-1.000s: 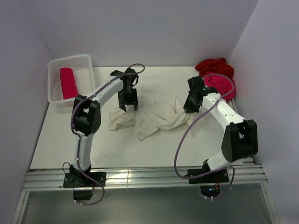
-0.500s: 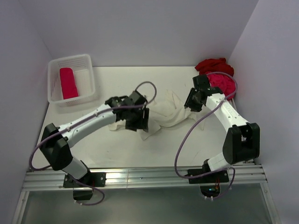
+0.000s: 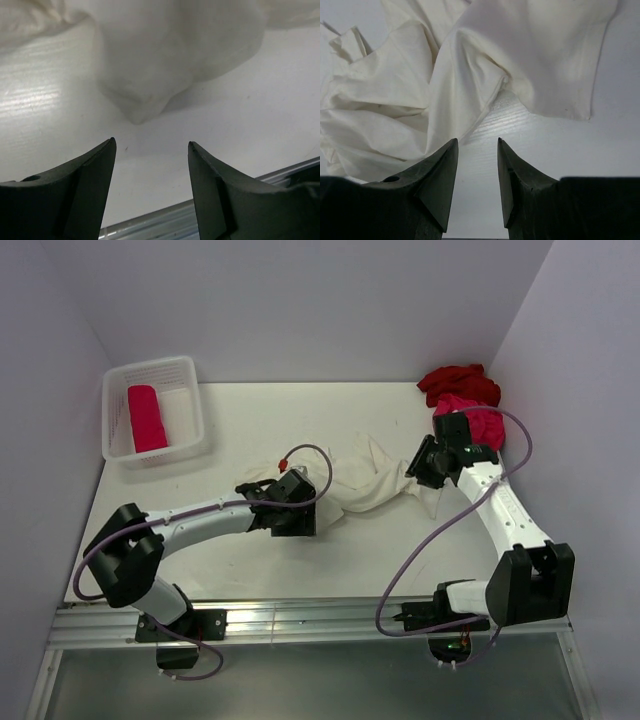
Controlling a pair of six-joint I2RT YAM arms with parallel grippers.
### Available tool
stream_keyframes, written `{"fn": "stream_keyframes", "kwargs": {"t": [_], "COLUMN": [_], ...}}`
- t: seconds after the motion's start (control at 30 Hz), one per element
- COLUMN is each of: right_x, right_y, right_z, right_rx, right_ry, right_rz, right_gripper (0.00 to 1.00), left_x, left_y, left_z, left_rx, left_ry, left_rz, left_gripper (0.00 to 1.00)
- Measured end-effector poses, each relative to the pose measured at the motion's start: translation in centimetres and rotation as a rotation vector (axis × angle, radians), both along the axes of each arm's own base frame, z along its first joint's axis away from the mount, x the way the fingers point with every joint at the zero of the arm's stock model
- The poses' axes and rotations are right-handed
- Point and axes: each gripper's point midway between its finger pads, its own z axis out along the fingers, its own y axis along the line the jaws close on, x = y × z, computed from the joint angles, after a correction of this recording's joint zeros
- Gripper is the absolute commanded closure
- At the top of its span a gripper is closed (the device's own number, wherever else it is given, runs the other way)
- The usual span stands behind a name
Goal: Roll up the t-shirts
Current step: Flatten the tshirt
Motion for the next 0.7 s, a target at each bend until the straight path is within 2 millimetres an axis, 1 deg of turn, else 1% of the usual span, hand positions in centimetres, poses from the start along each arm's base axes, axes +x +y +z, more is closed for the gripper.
{"fn": "stream_keyframes", "kwargs": {"t": [0.13, 0.2, 0.37, 0.53, 0.67, 0.7], "right_x": [-0.5, -0.7, -0.7, -0.7, -0.8, -0.9], "right_y": [-0.2, -0.4, -1.0, -1.5, -1.8, -1.8], "right_z": [0.1, 0.2, 0.9, 1.1, 1.2, 1.3], "right_rx": [0.011, 0.014, 0.020, 0.028, 0.033, 0.034], "right_ry": [-0.008, -0.010, -0.033, -0.037, -0.037, -0.039], "right_rz": [-0.009, -0.016, -0.039, -0.058, -0.067, -0.067], "right_gripper": [0.56, 0.56, 0.56, 0.56, 0.57, 0.57], "left_x": [1.4, 1.6, 1.8, 2.0, 2.3, 2.4], "left_y": [-1.3, -1.6, -1.7, -1.3, -1.2, -1.1], "left_z": [0.0, -0.5, -2.8, -3.9, -4.1, -4.1], "left_rx": [-0.046, -0.056, -0.024, -0.001, -0.013, -0.015], "left_ry": [-0.064, -0.080, -0.066, -0.066, -0.093, -0.102], "left_rz": [0.002, 0.004, 0.009, 0.021, 0.040, 0.043], "left_gripper": [0.37, 0.37, 0.38, 0.39, 0.64, 0.65]}}
